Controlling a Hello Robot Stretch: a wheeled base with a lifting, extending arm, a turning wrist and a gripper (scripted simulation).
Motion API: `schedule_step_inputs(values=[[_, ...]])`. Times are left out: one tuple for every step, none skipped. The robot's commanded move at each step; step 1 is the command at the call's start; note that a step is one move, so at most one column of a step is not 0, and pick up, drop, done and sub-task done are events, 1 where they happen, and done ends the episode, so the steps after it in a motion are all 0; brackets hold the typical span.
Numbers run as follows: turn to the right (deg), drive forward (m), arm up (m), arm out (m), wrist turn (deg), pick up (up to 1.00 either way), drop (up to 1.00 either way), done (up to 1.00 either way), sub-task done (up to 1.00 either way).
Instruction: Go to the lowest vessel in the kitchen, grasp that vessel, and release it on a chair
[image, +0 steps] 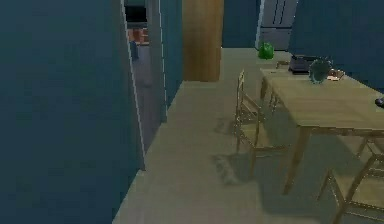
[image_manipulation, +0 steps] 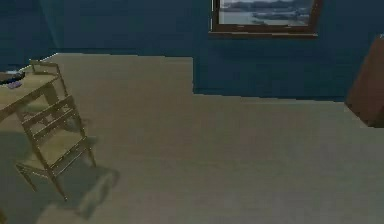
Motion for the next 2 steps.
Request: schedule_step_inputs(values=[[0.0, 1.00, 0.00, 0.00, 0.0, 0.00, 0.00, 0.00, 0.00], [3.0, 0.00, 0.00, 0.00, 0.0, 0.00, 0.00, 0.00, 0.00]])
